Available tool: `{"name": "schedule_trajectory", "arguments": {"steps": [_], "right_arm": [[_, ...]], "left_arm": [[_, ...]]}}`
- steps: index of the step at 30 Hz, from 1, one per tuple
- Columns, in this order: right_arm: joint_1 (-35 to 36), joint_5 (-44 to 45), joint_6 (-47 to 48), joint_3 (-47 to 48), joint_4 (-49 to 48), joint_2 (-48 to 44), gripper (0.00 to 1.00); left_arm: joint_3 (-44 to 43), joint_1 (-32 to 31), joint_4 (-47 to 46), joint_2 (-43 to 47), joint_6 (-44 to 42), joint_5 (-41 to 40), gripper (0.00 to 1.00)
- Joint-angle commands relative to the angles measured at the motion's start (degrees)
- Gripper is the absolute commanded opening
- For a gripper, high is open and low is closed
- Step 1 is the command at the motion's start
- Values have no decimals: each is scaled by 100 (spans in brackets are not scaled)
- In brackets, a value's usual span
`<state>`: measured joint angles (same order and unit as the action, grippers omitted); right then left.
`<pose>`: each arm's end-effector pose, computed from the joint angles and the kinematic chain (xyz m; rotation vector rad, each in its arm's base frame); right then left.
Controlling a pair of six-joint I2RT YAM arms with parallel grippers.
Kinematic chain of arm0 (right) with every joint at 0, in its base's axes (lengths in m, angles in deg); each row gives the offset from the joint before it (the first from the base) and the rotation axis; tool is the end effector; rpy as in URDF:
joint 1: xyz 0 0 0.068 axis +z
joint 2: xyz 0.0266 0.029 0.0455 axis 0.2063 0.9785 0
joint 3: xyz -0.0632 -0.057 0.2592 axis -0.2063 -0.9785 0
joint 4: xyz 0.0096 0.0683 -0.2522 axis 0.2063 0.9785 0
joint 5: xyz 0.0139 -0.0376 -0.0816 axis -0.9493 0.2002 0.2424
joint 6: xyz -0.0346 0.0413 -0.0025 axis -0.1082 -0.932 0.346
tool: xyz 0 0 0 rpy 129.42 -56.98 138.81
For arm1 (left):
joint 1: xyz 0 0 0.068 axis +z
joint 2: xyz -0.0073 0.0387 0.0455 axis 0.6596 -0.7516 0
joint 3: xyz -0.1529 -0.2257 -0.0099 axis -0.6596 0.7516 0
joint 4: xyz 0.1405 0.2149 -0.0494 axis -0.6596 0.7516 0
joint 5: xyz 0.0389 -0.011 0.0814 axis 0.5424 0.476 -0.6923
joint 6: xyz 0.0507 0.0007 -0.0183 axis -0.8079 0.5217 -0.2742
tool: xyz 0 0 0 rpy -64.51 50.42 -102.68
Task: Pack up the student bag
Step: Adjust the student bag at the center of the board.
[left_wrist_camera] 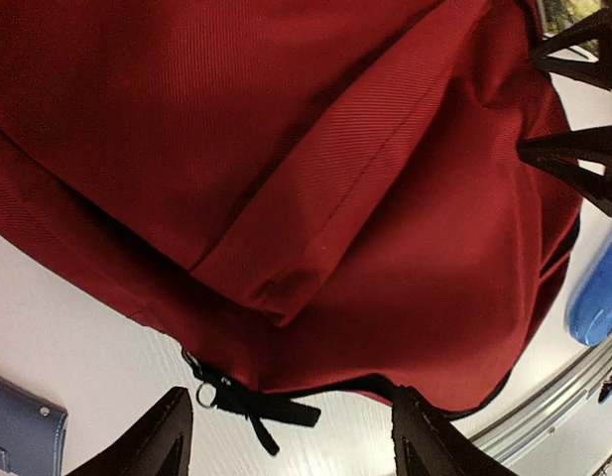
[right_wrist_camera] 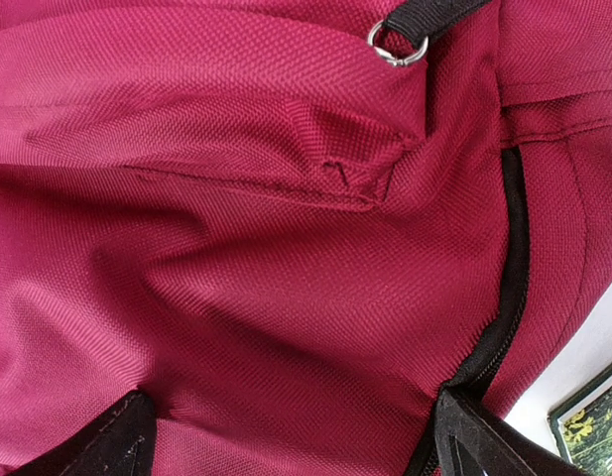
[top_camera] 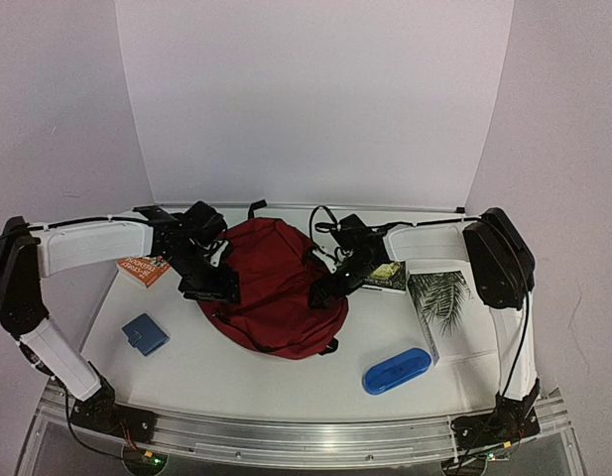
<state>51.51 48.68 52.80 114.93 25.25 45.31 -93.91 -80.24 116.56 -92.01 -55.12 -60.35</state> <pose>0.3451 0.3016 0.1465 -1.1194 2.4210 0.6756 0.2369 -0.1974 0.2347 0.3681 2.8346 -0.4447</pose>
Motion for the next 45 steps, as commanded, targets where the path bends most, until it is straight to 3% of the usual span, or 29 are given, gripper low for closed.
{"name": "schedule_trajectory", "arguments": {"steps": [1,6,8,11,13,17,24,29,33,40,45], "right_arm": [[-135,331,10,87,131,228,97],[-210,346,49,147,129,285,97],[-250,341,62,168,131,297,97],[-300,351,81,187,131,291,97],[-342,353,90,198,131,276,97],[-364,323,104,224,140,242,97],[-356,197,69,166,149,154,96],[-356,191,67,103,149,111,96],[-356,178,52,70,149,123,96],[-363,211,33,82,148,178,96],[-360,316,68,59,147,190,96]], "left_arm": [[-253,4,-20,-359,-306,373,63],[194,-233,274,-108,-329,945,49],[344,-260,513,193,-244,943,39],[443,-251,966,769,21,514,28],[408,-195,1220,1139,274,28,26],[373,-33,1119,1427,607,-535,34],[428,3,176,927,304,-27,38],[101,-102,17,340,119,197,63],[-143,-111,14,-45,232,-69,72],[-627,-118,448,-841,287,-582,72],[-267,-113,601,-677,298,-567,68]]}}
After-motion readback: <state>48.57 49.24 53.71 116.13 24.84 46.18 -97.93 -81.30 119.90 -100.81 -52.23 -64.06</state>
